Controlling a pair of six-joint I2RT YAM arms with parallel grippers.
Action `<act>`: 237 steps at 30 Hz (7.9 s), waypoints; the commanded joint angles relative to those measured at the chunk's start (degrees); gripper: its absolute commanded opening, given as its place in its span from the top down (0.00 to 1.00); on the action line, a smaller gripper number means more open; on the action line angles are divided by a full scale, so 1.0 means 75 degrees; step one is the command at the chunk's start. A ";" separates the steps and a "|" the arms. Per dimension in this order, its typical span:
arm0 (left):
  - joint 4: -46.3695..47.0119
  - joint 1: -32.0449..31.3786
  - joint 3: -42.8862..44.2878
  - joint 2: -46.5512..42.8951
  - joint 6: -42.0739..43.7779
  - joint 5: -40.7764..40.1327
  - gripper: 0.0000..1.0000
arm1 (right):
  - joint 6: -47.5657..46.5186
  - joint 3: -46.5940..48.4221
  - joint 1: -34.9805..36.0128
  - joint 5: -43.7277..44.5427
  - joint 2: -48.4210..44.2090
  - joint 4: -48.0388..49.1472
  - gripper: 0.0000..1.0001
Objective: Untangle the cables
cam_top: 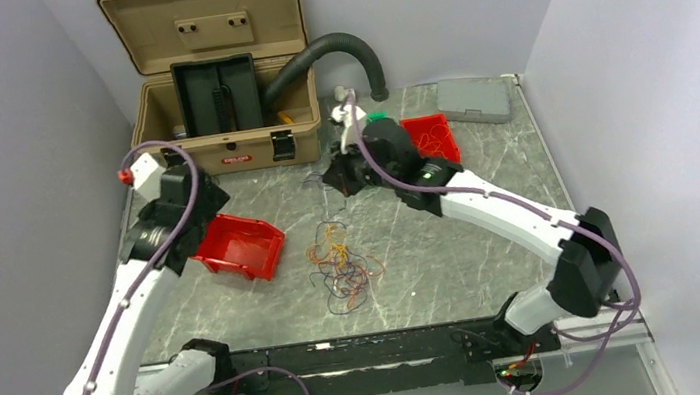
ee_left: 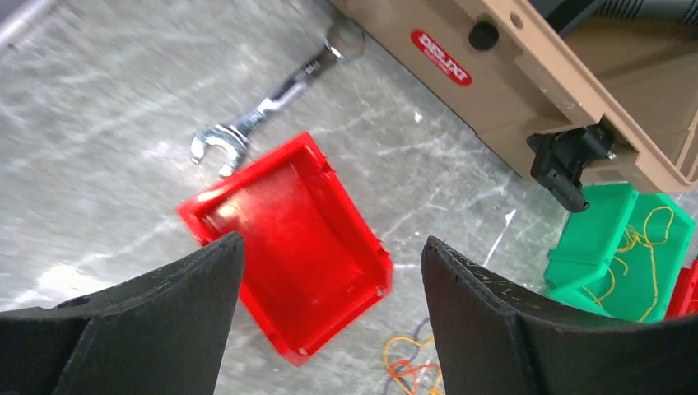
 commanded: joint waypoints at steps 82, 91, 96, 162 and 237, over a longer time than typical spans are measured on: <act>0.2452 -0.2211 -0.3005 -0.0736 0.3868 0.5107 0.13 | 0.1733 -0.2125 0.1042 0.0909 0.0871 0.0924 1.00; 0.3413 -0.2373 -0.3337 0.0154 0.3583 0.5518 0.23 | 0.2220 -0.2764 0.0798 0.1503 -0.0302 0.0749 1.00; 0.3699 -0.2547 -0.3137 0.1144 0.3673 0.5459 0.27 | 0.2402 -0.2849 0.0745 0.1269 -0.0231 0.0789 1.00; 0.0855 -0.1886 -0.2590 -0.3974 0.2501 0.0008 1.00 | 0.4450 -0.4470 -0.1405 0.4046 -0.1952 -0.1482 0.92; 0.2106 -0.4726 0.1412 0.6749 0.4565 0.3827 0.39 | 0.2617 -0.4496 -0.2932 0.1943 -0.3550 -0.1914 0.09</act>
